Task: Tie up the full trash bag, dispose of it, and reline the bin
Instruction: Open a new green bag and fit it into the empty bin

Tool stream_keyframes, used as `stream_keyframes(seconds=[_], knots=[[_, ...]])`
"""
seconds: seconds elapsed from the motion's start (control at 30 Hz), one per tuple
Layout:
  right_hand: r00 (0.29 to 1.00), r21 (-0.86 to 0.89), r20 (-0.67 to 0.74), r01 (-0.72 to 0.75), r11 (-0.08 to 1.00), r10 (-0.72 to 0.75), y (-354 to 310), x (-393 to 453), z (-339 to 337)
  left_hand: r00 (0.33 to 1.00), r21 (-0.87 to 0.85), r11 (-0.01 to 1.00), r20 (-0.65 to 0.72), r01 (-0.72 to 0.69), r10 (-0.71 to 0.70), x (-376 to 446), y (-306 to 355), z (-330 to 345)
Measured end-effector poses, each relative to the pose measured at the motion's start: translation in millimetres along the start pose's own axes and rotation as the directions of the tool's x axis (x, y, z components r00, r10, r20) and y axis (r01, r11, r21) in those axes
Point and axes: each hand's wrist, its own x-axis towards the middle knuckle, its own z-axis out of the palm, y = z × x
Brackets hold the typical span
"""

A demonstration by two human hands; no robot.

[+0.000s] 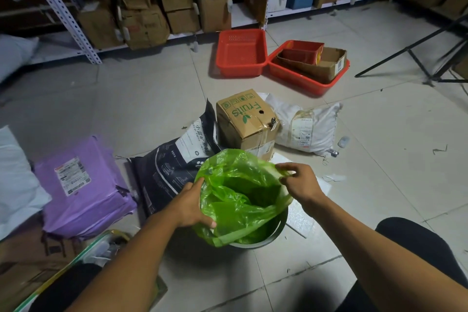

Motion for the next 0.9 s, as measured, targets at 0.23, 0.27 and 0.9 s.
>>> stream_keyframes(seconds=[0.23, 0.27, 0.9], knots=[[0.999, -0.120, -0.001, 0.037, 0.992, -0.037, 12, 4, -3, 0.998, -0.023, 1.000, 0.057, 0.009, -0.008, 5, -7, 0], [0.999, -0.117, 0.020, 0.039, 0.992, -0.037, 11, 4, -1, 0.999, -0.047, 0.999, 0.040, 0.013, -0.011, 7, -7, -1], [0.892, 0.013, 0.408, -0.218, 0.976, 0.194, 48, -18, -23, 0.988, -0.161, 0.987, 0.153, 0.019, 0.005, -14, -23, 24]])
